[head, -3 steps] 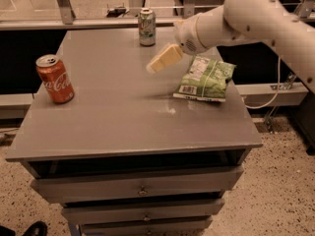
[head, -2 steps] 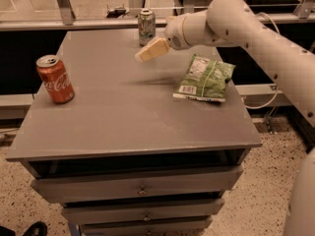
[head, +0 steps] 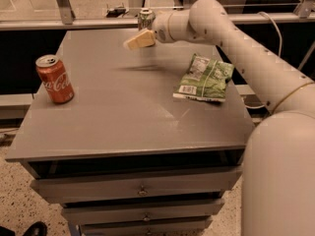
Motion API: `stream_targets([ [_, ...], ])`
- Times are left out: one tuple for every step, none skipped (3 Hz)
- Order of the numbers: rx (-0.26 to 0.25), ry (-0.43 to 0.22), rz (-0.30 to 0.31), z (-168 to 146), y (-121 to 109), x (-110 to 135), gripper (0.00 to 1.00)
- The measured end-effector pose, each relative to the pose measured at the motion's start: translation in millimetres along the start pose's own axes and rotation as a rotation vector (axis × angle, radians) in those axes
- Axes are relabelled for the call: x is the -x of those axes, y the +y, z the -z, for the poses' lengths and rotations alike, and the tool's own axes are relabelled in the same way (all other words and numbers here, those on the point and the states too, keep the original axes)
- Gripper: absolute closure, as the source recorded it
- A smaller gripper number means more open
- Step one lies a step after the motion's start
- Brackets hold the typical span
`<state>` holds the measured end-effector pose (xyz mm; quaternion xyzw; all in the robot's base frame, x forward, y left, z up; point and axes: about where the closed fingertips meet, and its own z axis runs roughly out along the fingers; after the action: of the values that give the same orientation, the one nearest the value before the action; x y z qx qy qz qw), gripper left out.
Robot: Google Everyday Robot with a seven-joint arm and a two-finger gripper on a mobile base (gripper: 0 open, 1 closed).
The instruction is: Move 7up can near coke can
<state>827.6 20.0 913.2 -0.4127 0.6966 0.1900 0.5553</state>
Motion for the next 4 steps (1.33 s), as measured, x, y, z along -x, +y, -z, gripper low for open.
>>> stream_targets([
  [-0.029, -0.022, -0.013, -23.8, -19.4, 4.7, 0.0],
  [-0.05, -0.035, -0.016, -42.1, -34.6, 9.5, 0.0],
  [-0.066, -0.027, -0.017, -55.8, -44.8, 7.8, 0.14],
  [-0.079, -0.014, -0.023, -58.6, -51.9, 2.0, 0.37],
])
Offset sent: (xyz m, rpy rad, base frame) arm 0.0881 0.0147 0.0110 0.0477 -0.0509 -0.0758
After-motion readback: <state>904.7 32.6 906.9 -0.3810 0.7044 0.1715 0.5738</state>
